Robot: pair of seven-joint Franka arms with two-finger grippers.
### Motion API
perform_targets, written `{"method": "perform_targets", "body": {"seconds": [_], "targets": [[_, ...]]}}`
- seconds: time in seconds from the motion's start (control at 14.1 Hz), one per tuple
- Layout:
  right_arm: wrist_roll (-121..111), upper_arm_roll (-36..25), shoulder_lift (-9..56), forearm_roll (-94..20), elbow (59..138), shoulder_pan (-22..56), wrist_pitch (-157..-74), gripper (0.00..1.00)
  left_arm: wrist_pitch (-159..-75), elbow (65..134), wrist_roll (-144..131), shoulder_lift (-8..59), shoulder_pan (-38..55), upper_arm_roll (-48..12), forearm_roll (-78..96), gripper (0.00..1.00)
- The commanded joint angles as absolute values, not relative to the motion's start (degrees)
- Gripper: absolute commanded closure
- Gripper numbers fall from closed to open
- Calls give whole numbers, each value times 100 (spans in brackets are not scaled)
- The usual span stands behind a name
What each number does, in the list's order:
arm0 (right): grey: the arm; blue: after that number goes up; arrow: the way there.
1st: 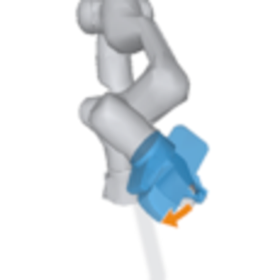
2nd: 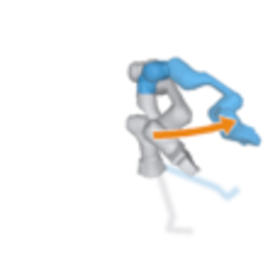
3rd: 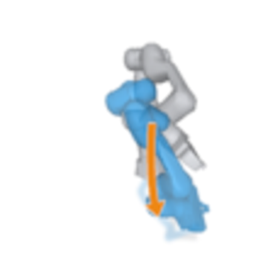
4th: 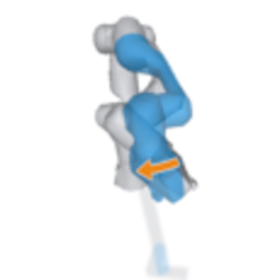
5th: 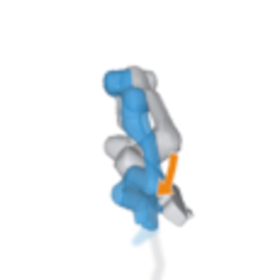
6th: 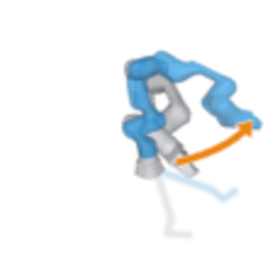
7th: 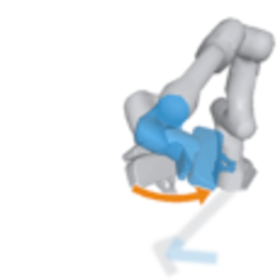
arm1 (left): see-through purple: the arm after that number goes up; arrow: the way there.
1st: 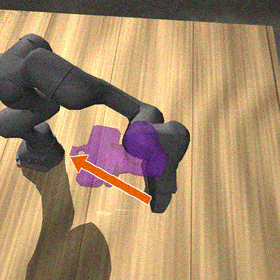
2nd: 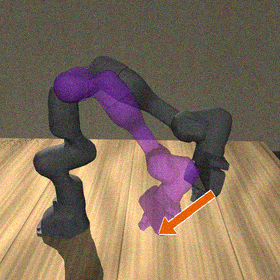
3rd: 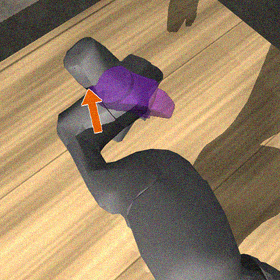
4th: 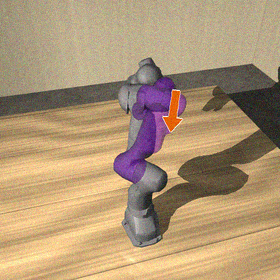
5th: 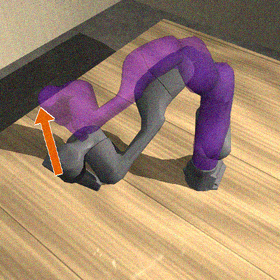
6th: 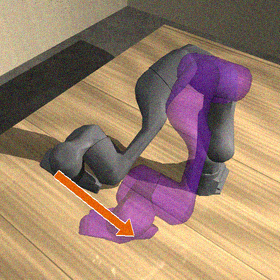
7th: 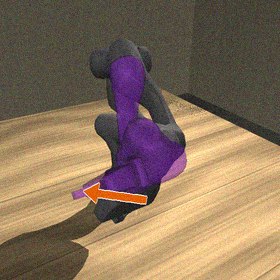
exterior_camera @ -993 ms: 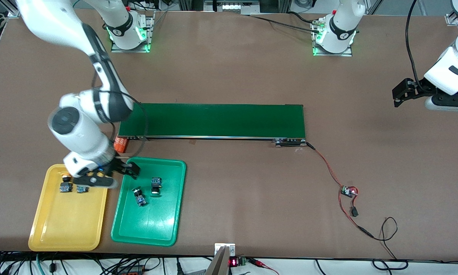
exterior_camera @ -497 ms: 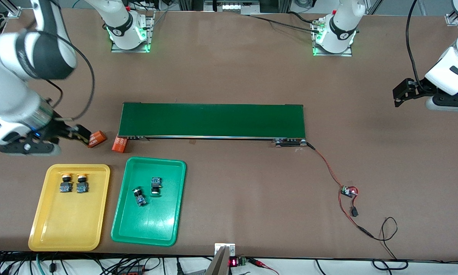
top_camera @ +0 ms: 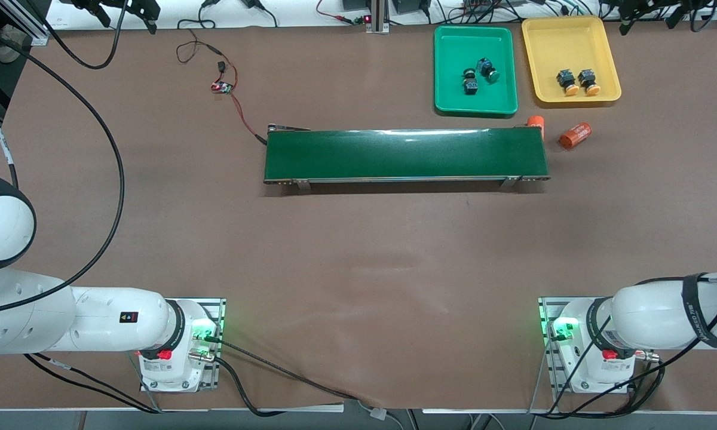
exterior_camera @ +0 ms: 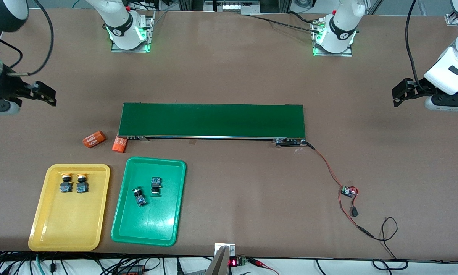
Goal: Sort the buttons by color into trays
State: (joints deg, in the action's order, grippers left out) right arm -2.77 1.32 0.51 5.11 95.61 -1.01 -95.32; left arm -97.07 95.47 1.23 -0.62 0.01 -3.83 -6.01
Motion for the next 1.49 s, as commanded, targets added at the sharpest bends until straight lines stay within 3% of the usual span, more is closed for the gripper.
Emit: {"method": "perform_targets", "body": {"seconds": [0.0,0.43,0.78,1.42], "targets": [[-369,220,-185,527,9774,-229,-9422,0,-9677,9580,79,-150,9,-404,-536,0],[-780,80,-132,457,9729,-703,-9334,0,-9659,9580,79,-149,0,-404,-510,0],[-862,44,-132,439,9431,-650,-8772,0,-9659,9589,79,-158,0,-404,-510,0],[-448,44,-70,360,9360,-589,-8596,0,-9650,9589,88,-158,-9,-404,-510,0]]}}
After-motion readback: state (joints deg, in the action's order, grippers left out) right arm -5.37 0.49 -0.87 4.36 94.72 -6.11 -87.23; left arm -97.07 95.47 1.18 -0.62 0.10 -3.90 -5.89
